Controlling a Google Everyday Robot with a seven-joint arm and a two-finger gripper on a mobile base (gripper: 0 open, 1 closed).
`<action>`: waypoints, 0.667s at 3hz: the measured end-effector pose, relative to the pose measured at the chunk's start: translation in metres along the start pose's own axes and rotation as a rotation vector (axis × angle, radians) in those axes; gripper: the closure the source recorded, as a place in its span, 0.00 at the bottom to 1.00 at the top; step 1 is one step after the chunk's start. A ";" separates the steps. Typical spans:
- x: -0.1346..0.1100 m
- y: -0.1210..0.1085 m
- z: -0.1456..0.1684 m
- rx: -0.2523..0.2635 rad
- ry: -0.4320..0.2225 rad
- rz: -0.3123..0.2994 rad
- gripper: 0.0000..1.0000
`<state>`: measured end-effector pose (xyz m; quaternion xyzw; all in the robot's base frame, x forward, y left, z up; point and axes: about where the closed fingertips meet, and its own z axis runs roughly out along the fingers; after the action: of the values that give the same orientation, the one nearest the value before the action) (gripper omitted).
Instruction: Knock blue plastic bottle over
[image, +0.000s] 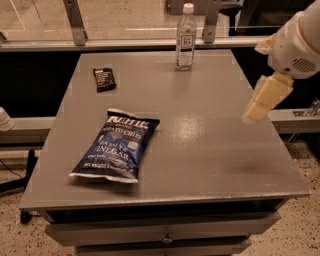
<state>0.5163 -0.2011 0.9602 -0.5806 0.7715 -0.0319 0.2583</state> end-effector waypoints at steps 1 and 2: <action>-0.015 -0.048 0.031 0.091 -0.106 0.040 0.00; -0.039 -0.099 0.059 0.167 -0.257 0.116 0.00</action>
Offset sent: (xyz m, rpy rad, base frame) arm 0.1918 0.0261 0.0052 0.4347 -0.3172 -0.1242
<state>0.6365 -0.1825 0.9583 -0.5111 0.7589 -0.0063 0.4035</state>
